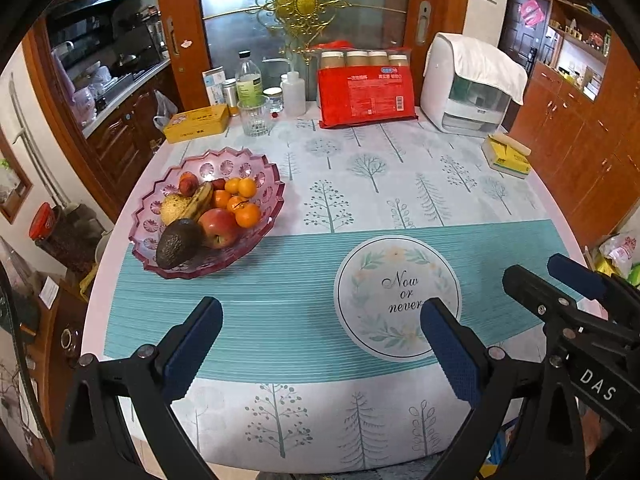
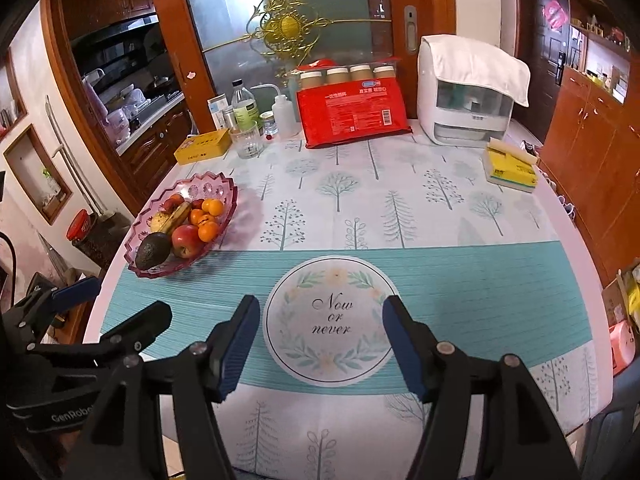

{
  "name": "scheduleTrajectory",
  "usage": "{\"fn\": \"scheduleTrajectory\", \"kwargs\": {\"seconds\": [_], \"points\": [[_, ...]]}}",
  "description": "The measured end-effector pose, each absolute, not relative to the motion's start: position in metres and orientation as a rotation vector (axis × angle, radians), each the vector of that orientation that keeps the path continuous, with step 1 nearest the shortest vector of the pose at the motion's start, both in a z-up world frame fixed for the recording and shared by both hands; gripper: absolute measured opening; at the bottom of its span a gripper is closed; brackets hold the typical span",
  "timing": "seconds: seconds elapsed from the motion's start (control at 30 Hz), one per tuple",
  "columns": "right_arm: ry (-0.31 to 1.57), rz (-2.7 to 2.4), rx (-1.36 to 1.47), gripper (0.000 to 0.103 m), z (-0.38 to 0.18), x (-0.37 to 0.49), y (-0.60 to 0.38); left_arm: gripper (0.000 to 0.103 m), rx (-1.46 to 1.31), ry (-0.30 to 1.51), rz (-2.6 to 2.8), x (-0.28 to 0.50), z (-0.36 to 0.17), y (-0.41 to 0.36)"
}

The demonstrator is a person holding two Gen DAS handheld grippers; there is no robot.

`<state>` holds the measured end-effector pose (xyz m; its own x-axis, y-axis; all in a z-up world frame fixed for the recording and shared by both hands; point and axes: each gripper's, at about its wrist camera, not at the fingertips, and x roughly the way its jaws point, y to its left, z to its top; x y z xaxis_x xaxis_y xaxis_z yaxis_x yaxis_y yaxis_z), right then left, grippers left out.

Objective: Organize fruits

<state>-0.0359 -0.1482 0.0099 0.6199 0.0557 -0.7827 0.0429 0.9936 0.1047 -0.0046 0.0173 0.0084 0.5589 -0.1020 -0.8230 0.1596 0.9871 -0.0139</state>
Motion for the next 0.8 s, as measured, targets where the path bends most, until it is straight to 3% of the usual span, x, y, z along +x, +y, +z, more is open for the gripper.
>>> {"fn": "scheduleTrajectory", "kwargs": {"seconds": [0.8], "points": [[0.887, 0.035, 0.066, 0.065, 0.019, -0.027, -0.124, 0.099, 0.057, 0.97, -0.046, 0.01, 0.01, 0.04]]}}
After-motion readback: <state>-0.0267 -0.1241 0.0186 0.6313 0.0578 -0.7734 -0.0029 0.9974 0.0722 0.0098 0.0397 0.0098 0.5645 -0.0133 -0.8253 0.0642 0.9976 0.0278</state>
